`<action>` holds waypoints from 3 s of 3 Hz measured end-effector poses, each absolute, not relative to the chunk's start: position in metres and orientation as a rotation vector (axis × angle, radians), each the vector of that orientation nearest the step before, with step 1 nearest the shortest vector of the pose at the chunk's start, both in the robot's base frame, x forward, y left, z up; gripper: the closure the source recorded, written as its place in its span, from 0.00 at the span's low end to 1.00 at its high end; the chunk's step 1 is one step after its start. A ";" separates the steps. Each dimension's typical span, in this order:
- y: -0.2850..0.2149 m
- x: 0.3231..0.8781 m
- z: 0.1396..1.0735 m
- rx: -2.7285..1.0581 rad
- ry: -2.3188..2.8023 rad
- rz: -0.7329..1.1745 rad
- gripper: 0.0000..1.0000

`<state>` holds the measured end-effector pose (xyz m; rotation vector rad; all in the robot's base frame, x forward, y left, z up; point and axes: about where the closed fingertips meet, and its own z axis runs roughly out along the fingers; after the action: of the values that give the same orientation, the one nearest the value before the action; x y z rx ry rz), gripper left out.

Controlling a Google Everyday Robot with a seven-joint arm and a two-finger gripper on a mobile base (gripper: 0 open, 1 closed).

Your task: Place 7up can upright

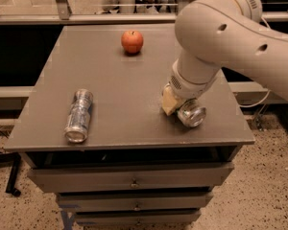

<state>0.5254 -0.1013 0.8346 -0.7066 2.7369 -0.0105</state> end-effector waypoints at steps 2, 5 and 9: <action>-0.081 0.553 0.869 -0.804 2.542 0.151 1.00; -0.071 0.569 0.940 -0.753 1.975 0.763 1.00; -0.088 0.523 0.943 -1.020 1.560 0.884 1.00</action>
Offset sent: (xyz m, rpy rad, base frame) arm 0.0401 0.0313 0.0744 0.2722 -0.3030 0.4215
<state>0.5225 -0.0875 0.9429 -1.0199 1.5598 0.8836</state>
